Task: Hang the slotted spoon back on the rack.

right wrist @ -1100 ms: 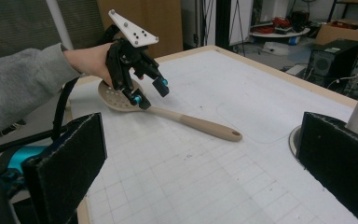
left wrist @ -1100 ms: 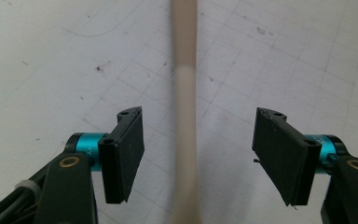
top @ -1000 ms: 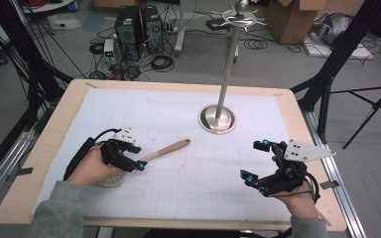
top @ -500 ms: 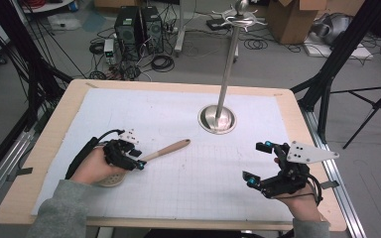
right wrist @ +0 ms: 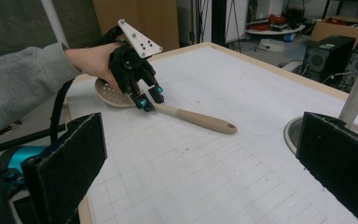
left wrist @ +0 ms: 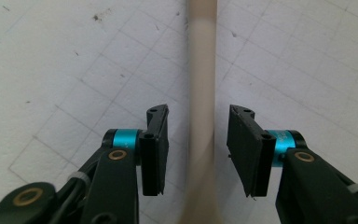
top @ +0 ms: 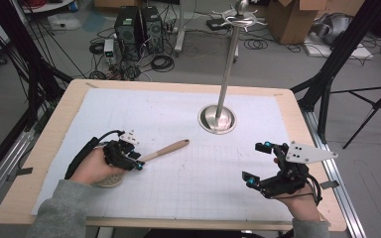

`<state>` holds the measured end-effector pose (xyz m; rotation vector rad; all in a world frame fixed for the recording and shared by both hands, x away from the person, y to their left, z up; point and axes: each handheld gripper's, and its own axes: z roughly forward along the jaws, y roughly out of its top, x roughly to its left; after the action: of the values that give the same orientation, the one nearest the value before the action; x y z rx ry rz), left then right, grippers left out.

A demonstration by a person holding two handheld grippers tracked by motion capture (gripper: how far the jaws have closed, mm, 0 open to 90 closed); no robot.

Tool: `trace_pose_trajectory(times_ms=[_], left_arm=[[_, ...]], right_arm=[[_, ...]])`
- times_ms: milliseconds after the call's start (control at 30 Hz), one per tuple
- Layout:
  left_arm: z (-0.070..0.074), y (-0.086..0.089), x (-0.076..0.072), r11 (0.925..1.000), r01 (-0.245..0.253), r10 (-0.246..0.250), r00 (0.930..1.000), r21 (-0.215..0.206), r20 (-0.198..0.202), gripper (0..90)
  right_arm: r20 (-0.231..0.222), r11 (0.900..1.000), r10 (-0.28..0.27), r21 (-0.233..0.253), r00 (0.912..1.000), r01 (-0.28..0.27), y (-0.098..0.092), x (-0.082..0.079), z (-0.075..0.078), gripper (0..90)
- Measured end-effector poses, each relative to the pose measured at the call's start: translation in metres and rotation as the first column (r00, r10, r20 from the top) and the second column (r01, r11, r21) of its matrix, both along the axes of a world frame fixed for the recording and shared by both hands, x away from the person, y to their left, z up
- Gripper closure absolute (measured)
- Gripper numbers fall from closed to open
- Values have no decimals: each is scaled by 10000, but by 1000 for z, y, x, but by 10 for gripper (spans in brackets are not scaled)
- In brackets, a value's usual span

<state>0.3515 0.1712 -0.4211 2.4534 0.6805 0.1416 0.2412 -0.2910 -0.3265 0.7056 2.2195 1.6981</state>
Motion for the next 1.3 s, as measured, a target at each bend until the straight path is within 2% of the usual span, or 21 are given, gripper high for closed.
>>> trace_pose_trajectory(times_ms=[233,467,600,833,1167,1300], left_arm=[[0,-1,-1,9998,33,-33,10000,178,15,611],[0,-2,-2,9993,60,-68,9998,372,205,651],[0,-4,-4,9983,272,-289,9990,520,338,695],[0,-5,-7,9983,269,-289,9988,511,394,772],[0,-6,-8,9985,237,-262,9983,487,517,778],[0,-4,-8,9997,44,-54,9991,251,428,778]], right_arm=[[-48,10000,18,1,10000,-18,0,0,0,3],[-76,10000,-1,-16,10000,0,0,0,-2,4],[-80,10000,13,-48,10000,-14,1,1,-2,4],[-159,9999,40,-125,9999,-42,2,0,-2,4],[-140,9999,50,-143,9999,-52,2,2,-3,4],[-80,10000,30,-71,10000,-30,1,3,-2,4]])
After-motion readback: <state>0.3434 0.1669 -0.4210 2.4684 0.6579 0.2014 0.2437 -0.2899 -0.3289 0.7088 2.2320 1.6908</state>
